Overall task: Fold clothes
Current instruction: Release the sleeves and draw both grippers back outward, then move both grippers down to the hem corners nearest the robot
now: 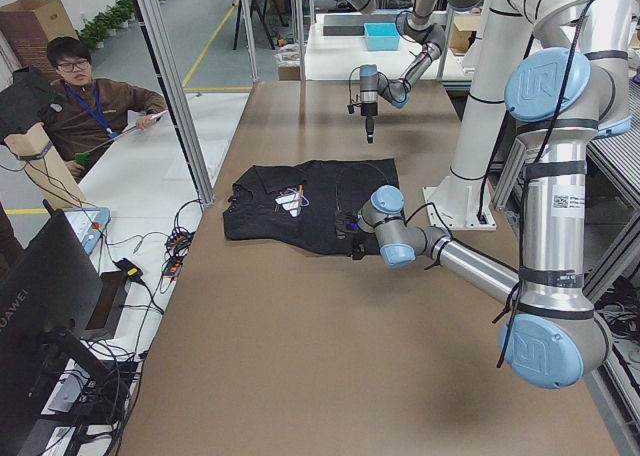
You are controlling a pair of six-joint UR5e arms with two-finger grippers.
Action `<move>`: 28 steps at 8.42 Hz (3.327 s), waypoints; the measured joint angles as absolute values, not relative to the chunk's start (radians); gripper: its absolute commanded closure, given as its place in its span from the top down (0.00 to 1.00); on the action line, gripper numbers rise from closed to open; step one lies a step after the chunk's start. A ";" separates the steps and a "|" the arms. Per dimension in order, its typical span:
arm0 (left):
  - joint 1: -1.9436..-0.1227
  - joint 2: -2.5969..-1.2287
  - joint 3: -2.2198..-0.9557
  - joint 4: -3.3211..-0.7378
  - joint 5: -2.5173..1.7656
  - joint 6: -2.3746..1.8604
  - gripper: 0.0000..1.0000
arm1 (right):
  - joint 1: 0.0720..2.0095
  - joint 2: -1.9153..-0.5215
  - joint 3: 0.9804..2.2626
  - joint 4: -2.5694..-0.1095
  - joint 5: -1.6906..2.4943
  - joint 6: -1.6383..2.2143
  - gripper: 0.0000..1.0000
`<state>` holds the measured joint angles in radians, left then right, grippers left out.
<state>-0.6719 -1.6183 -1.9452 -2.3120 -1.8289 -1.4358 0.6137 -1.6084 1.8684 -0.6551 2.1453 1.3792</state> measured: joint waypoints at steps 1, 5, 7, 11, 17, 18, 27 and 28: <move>-0.658 -1.617 -1.946 -2.313 -1.819 -1.436 1.00 | 0.567 -1.612 1.842 -0.605 2.100 1.406 0.94; -0.645 -1.617 -1.945 -2.313 -1.810 -1.434 1.00 | 0.503 -1.626 1.808 -0.551 2.064 1.440 0.94; -0.645 -1.617 -1.945 -2.313 -1.811 -1.434 1.00 | 0.469 -1.633 1.806 -0.549 2.057 1.442 0.94; -0.646 -1.617 -1.944 -2.313 -1.811 -1.434 1.00 | 0.416 -1.635 1.799 -0.550 2.043 1.443 0.71; -0.644 -1.625 -1.945 -2.310 -1.813 -1.434 1.00 | 0.401 -1.630 1.790 -0.548 2.026 1.444 0.00; -0.644 -1.626 -1.946 -2.310 -1.814 -1.434 1.00 | 0.403 -1.633 1.793 -0.549 2.027 1.444 0.00; -0.372 -1.498 -2.031 -2.435 -1.607 -1.579 1.00 | 0.407 -1.671 1.892 -0.487 2.031 1.443 0.00; -0.324 -1.497 -2.029 -2.436 -1.558 -1.597 1.00 | 0.407 -1.671 1.892 -0.484 2.032 1.443 0.00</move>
<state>-0.3237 -1.4967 -2.0294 -2.4356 -1.5577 -1.5967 0.4065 -1.6706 1.8917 -0.4839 2.0320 1.4435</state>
